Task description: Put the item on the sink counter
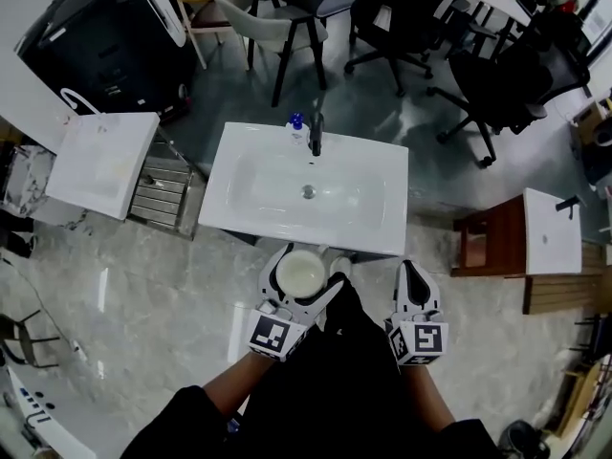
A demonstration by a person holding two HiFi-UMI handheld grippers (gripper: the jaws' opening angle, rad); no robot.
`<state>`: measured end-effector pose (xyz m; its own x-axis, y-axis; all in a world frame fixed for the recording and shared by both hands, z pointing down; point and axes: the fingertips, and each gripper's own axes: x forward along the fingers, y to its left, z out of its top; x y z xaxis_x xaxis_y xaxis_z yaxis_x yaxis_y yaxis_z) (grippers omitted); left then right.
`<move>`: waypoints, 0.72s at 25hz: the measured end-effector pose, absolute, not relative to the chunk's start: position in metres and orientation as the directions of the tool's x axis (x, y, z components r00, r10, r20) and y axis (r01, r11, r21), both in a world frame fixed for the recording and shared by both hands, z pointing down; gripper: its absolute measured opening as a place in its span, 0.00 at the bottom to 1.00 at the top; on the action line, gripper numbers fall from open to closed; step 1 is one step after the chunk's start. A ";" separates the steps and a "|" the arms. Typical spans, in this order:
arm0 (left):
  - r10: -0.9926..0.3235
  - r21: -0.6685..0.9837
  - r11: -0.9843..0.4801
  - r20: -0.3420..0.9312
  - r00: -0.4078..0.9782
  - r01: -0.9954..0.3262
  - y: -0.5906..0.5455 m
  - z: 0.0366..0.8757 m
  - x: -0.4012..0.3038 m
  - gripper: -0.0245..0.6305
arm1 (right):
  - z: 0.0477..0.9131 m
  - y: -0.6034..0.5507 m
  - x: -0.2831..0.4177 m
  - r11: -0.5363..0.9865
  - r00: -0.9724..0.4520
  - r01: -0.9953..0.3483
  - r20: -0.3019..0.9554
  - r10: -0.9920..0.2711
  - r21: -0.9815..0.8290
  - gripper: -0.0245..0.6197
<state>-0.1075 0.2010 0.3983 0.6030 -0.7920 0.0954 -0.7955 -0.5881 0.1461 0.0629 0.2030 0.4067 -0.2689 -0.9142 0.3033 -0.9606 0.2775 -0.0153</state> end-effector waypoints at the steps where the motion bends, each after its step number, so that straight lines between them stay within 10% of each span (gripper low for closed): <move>1: -0.792 0.145 -0.588 0.093 0.603 -0.796 0.194 0.398 -0.106 0.74 | 0.408 0.195 0.062 0.280 -0.274 -0.960 0.297 -0.915 -0.022 0.09; 18: -0.762 0.131 -0.606 0.188 0.620 -0.784 0.033 0.425 -0.036 0.74 | 0.420 0.004 0.093 0.342 -0.351 -0.936 0.246 -0.904 -0.079 0.09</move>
